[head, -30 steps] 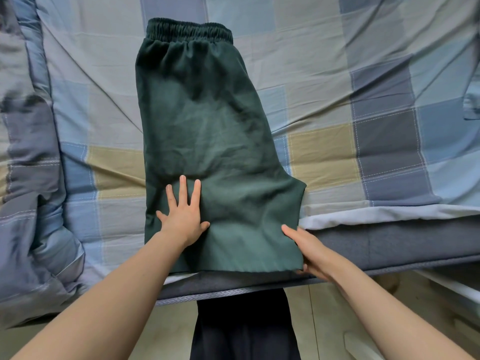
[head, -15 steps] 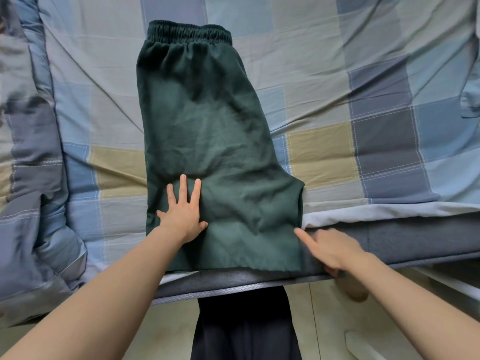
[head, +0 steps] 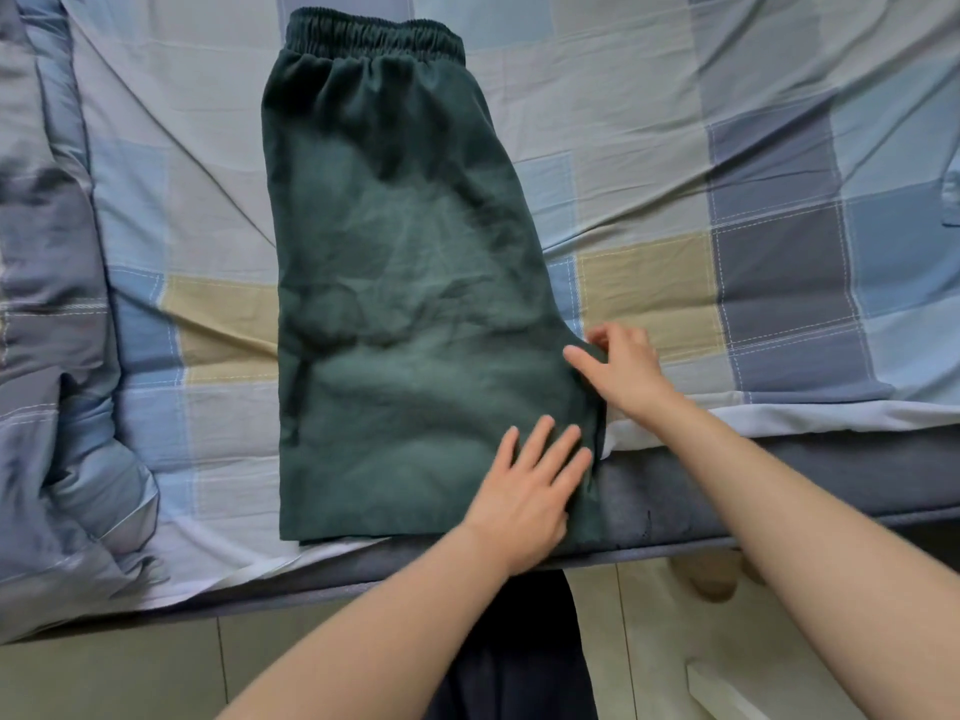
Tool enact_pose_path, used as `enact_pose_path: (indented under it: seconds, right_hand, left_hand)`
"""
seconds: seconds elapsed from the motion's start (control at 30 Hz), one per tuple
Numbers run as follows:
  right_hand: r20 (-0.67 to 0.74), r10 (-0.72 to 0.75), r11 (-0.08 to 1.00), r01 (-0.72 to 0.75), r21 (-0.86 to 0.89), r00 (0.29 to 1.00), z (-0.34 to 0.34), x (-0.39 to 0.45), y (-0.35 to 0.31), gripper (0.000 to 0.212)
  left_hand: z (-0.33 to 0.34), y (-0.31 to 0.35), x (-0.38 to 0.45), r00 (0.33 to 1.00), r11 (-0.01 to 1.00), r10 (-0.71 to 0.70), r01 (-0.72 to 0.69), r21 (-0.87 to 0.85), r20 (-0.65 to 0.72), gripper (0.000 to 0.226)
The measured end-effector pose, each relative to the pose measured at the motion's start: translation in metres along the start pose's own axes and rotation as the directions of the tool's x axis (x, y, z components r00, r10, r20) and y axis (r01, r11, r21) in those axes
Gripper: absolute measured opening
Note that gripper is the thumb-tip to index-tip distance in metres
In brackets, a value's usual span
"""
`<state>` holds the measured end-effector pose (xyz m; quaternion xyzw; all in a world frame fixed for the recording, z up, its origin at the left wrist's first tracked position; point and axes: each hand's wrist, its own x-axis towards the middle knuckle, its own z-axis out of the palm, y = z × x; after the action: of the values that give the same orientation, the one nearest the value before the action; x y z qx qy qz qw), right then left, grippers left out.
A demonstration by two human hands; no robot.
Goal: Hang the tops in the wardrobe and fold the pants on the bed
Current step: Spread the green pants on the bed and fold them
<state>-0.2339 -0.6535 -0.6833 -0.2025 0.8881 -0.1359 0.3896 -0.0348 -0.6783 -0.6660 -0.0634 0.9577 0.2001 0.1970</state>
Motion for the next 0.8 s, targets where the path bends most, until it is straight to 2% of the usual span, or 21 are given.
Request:
enact_pose_path:
  seconds: [0.03, 0.07, 0.1, 0.17, 0.2, 0.23, 0.27, 0.3, 0.33, 0.37, 0.4, 0.47, 0.53, 0.6, 0.67, 0.7, 0.8]
  right_hand:
    - [0.066, -0.022, 0.998, 0.025, -0.059, 0.998, -0.004, 0.009, 0.003, 0.026]
    - [0.127, -0.049, 0.994, 0.060, -0.087, 0.991, -0.010, 0.014, 0.006, 0.023]
    - [0.168, -0.066, 0.994, 0.079, -0.069, 0.984, -0.016, 0.019, 0.008, 0.030]
    - [0.213, -0.053, 0.999, 0.052, 0.010, 0.976, -0.028, 0.020, 0.009, 0.032]
    - [0.230, -0.042, 0.998, 0.032, 0.048, 0.972, -0.032, 0.018, 0.007, 0.028]
    - [0.250, -0.030, 0.996, 0.008, 0.090, 0.968, -0.033, 0.015, 0.004, 0.025]
    - [0.268, -0.013, 0.991, -0.024, 0.135, 0.963, -0.033, 0.011, -0.001, 0.022]
    - [0.279, -0.002, 0.983, -0.050, 0.179, 0.960, -0.033, 0.005, -0.006, 0.020]
    - [0.274, -0.005, 0.977, -0.054, 0.206, 0.962, -0.032, -0.001, -0.012, 0.017]
    - [0.251, -0.023, 0.977, -0.032, 0.213, 0.968, -0.032, -0.008, -0.020, 0.015]
    - [0.230, -0.047, 0.979, -0.001, 0.205, 0.972, -0.032, -0.016, -0.029, 0.014]
    - [0.230, -0.086, 0.978, 0.038, 0.207, 0.969, -0.030, -0.029, -0.048, 0.017]
    - [0.259, -0.105, 0.974, 0.047, 0.223, 0.960, -0.023, -0.039, -0.067, 0.018]
    - [0.262, -0.122, 0.976, 0.068, 0.207, 0.957, -0.012, -0.046, -0.083, 0.017]
    - [0.257, -0.134, 0.978, 0.086, 0.187, 0.957, 0.001, -0.047, -0.097, 0.017]
    - [0.249, -0.133, 0.978, 0.087, 0.189, 0.959, 0.009, -0.045, -0.103, 0.017]
    - [0.175, -0.133, 0.974, 0.096, 0.204, 0.976, 0.033, -0.038, -0.119, 0.019]
  left_hand:
    - [0.004, 0.010, 0.001, 0.996, 0.998, 0.061, -0.063, 0.021, 0.072, 0.075]
    - [0.009, 0.018, 0.001, 0.980, 0.991, 0.130, -0.135, 0.025, 0.149, 0.068]
    - [0.012, 0.023, 0.001, 0.954, 0.978, 0.196, -0.206, 0.020, 0.227, 0.059]
    - [0.009, 0.028, 0.003, 0.945, 0.966, 0.251, -0.257, -0.002, 0.210, 0.041]
    - [0.004, 0.030, 0.005, 0.969, 0.977, 0.214, -0.209, -0.052, 0.125, 0.035]
    - [-0.001, 0.031, 0.008, 0.994, 0.981, 0.104, -0.096, -0.167, 0.036, 0.032]
    - [-0.007, 0.030, 0.013, 0.996, 0.942, -0.079, 0.064, -0.328, -0.033, 0.033]
    - [-0.015, 0.028, 0.018, 0.958, 0.852, -0.285, 0.242, -0.464, -0.025, 0.039]
    - [-0.022, 0.025, 0.024, 0.884, 0.716, -0.465, 0.402, -0.571, 0.039, 0.048]
    - [-0.028, 0.023, 0.030, 0.800, 0.564, -0.588, 0.513, -0.647, 0.122, 0.059]
    - [-0.032, 0.022, 0.035, 0.740, 0.457, -0.645, 0.574, -0.680, 0.191, 0.069]
    - [-0.034, 0.021, 0.041, 0.691, 0.386, -0.679, 0.623, -0.680, 0.249, 0.076]
    - [-0.034, 0.018, 0.039, 0.655, 0.324, -0.695, 0.653, -0.684, 0.296, 0.057]
    - [-0.035, 0.010, 0.033, 0.605, 0.167, -0.701, 0.654, -0.738, 0.378, 0.033]
    - [-0.031, -0.002, 0.019, 0.590, 0.001, -0.677, 0.598, -0.802, 0.439, 0.019]
    - [-0.028, -0.008, 0.010, 0.588, -0.050, -0.674, 0.568, -0.821, 0.448, 0.013]
    - [-0.015, -0.028, -0.021, 0.550, -0.130, -0.692, 0.543, -0.830, 0.468, 0.008]
